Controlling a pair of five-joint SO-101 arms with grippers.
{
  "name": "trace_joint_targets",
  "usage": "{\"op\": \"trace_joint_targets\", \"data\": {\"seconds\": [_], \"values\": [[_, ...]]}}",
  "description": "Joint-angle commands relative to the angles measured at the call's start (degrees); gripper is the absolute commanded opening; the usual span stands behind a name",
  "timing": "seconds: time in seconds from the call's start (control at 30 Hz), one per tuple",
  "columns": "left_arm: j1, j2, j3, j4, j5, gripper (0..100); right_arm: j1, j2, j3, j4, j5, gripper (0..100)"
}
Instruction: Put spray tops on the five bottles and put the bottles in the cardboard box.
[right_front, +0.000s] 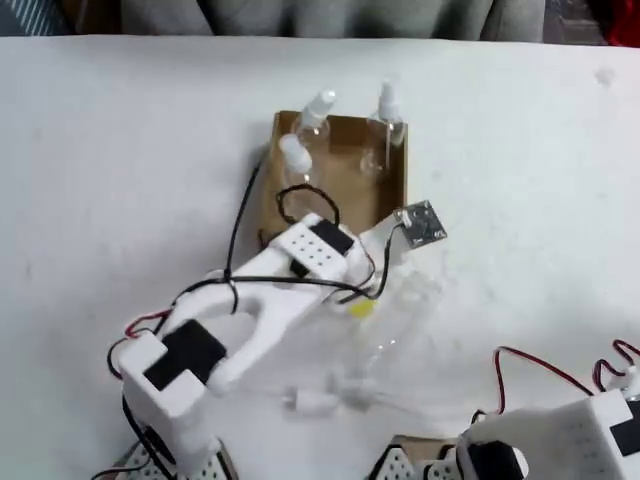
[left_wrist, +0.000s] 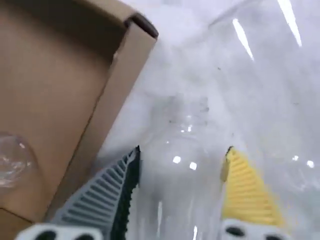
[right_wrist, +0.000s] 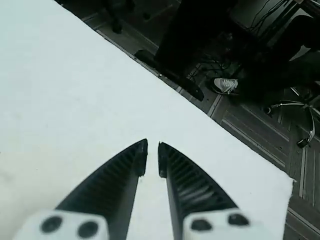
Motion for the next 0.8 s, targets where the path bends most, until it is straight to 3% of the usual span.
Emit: {"op": "trace_joint_targets", "data": {"seconds": [0.0, 0.07, 0.2, 0.43, 0.77], "values": [[0.48, -0.75, -2.99, 4.66, -0.70, 7, -0.22, -0.75, -3.16, -1.19, -0.53, 1.5], [0.04, -0.66, -2.90, 6.95, -0.70, 1, -0.22, -0.75, -3.16, -1.19, -0.53, 1.5], [-1.27, -1.01, -0.97, 11.43, -0.44, 2, -0.22, -0.75, -3.16, -1.19, -0.35, 1.5], [-7.08, -11.38, 8.97, 11.16, -0.35, 2, -0.22, -1.19, -3.08, 0.48, -0.09, 1.5], [-28.53, -30.11, 17.85, 11.16, -0.26, 2, -0.22, -1.45, -3.08, 4.53, 0.00, 1.5]]}}
